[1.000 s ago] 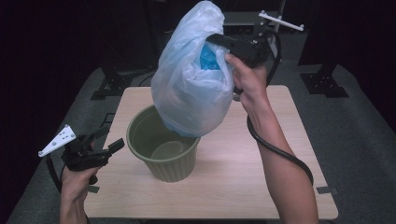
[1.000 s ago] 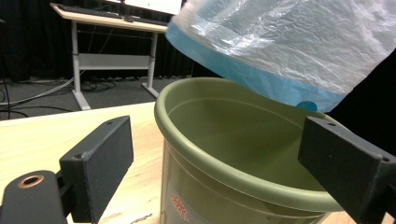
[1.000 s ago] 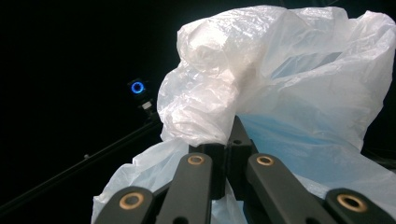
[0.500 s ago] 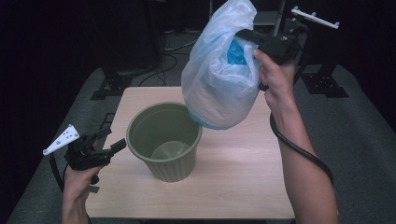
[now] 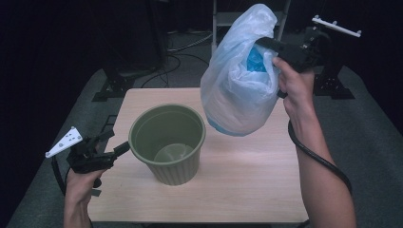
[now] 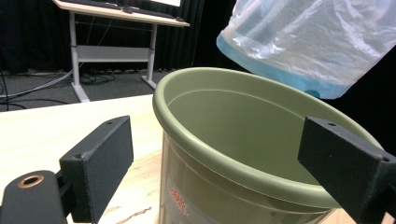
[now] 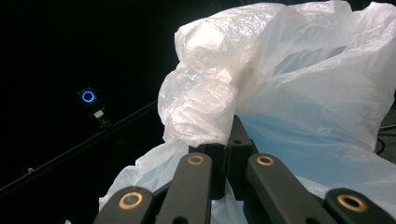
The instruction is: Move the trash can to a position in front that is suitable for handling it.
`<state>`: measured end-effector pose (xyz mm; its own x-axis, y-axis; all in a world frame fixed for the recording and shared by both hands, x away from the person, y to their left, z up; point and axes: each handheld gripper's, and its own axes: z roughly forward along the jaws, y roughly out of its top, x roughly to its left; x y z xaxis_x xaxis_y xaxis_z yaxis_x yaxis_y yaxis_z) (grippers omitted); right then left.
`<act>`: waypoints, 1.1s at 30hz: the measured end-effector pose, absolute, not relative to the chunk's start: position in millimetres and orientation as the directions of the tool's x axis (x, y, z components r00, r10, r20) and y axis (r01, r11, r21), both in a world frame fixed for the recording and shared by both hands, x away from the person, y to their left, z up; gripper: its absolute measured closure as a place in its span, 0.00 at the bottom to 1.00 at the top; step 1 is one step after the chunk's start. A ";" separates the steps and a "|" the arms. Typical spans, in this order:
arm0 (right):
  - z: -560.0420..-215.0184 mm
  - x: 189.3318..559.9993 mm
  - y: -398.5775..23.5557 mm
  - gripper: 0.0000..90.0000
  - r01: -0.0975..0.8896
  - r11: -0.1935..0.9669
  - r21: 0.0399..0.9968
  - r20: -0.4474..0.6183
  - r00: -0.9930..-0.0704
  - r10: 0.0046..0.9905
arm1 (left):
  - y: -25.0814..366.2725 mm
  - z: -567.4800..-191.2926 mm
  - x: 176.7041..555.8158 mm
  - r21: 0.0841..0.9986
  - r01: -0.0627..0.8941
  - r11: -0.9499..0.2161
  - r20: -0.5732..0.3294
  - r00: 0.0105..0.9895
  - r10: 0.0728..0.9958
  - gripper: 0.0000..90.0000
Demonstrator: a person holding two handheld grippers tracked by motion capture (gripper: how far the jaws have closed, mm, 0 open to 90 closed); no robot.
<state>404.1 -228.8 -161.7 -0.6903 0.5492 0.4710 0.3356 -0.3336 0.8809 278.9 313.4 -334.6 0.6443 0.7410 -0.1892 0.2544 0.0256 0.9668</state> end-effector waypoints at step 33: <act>-274.9 429.3 -206.3 0.99 0.501 -0.222 0.837 0.530 -0.638 0.559 | 314.0 -337.1 279.6 0.964 0.264 0.029 -0.197 0.640 0.743 0.10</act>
